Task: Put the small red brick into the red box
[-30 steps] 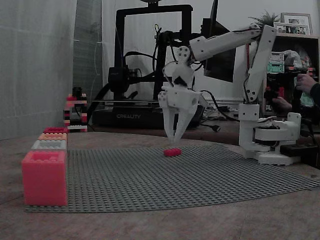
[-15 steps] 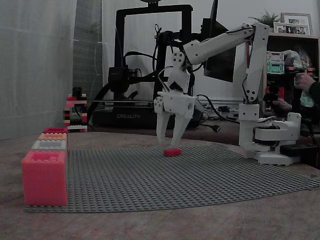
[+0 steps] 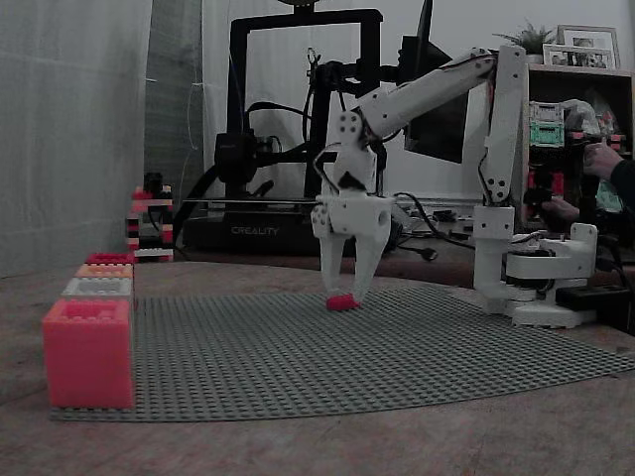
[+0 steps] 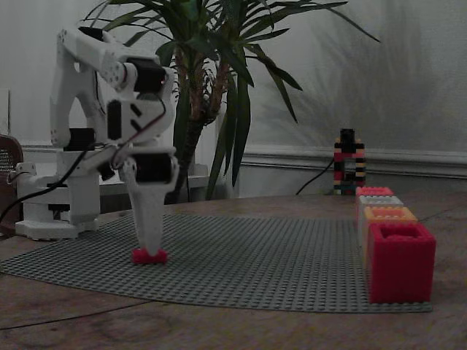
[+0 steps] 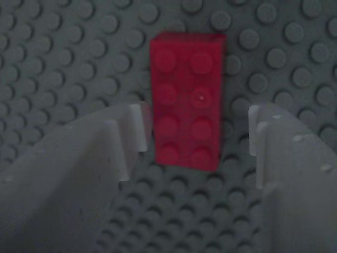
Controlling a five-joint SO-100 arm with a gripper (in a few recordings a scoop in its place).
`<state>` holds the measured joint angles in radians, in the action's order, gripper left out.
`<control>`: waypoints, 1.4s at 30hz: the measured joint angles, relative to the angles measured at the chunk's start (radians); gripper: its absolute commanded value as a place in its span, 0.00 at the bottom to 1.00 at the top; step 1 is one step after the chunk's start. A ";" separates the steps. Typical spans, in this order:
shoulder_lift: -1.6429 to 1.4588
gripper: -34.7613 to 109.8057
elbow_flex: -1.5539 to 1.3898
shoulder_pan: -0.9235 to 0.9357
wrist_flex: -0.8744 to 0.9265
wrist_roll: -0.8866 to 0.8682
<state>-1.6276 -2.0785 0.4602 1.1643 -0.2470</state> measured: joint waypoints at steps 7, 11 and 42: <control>0.037 0.35 0.015 0.017 -0.011 0.011; 0.052 0.28 0.031 0.018 -0.032 0.018; 0.644 0.24 1.249 -0.143 -0.100 0.308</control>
<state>-0.9833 -0.8299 0.3175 1.0646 0.0614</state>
